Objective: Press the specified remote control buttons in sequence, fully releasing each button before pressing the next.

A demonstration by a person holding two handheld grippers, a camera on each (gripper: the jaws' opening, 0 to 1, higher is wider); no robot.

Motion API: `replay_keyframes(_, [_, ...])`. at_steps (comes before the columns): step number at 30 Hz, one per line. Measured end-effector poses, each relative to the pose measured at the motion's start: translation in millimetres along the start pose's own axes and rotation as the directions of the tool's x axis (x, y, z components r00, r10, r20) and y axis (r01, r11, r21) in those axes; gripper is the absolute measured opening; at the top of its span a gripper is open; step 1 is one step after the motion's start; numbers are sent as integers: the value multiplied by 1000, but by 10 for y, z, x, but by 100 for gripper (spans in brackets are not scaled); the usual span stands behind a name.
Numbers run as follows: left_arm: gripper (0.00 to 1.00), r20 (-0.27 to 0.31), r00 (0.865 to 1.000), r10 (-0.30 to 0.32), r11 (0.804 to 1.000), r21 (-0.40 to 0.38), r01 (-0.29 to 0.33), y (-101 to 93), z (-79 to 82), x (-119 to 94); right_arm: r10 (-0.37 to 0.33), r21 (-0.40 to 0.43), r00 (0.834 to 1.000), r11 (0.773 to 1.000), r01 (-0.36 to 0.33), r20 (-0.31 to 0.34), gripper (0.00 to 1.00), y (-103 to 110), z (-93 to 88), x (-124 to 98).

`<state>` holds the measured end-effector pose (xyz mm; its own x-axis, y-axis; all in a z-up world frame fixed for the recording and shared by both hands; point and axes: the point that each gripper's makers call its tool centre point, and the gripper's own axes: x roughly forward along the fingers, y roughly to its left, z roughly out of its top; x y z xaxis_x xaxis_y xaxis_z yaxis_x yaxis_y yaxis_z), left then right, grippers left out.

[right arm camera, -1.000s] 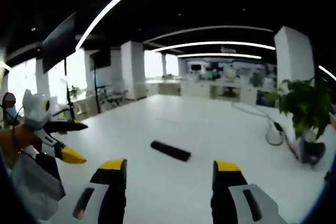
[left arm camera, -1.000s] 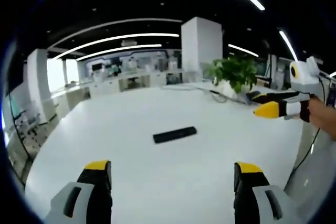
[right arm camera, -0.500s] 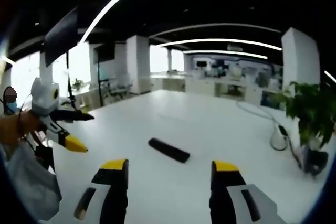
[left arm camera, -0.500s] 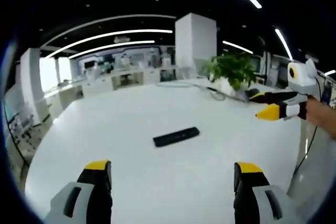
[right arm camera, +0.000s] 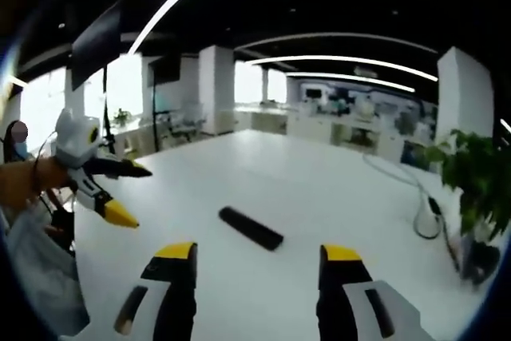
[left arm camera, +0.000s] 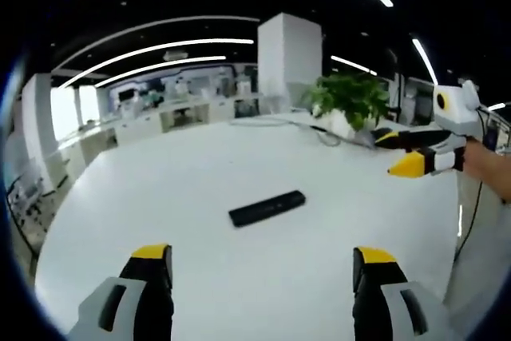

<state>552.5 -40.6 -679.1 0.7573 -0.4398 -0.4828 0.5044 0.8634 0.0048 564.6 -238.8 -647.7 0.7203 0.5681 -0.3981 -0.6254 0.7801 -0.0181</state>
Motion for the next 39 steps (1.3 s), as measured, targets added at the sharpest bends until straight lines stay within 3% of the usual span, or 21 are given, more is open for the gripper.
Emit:
replay_keyframes(21, [88,-27,998,-61,998,-24,61,246,-4,488,26,-34,999,999,-28,-45,55,-317,-16,365])
replay_keyframes(39, [88,-96,989,-112,994,3,113,359,-118,796,71,-55,990,995,-78,-124,54,-443,-258,646])
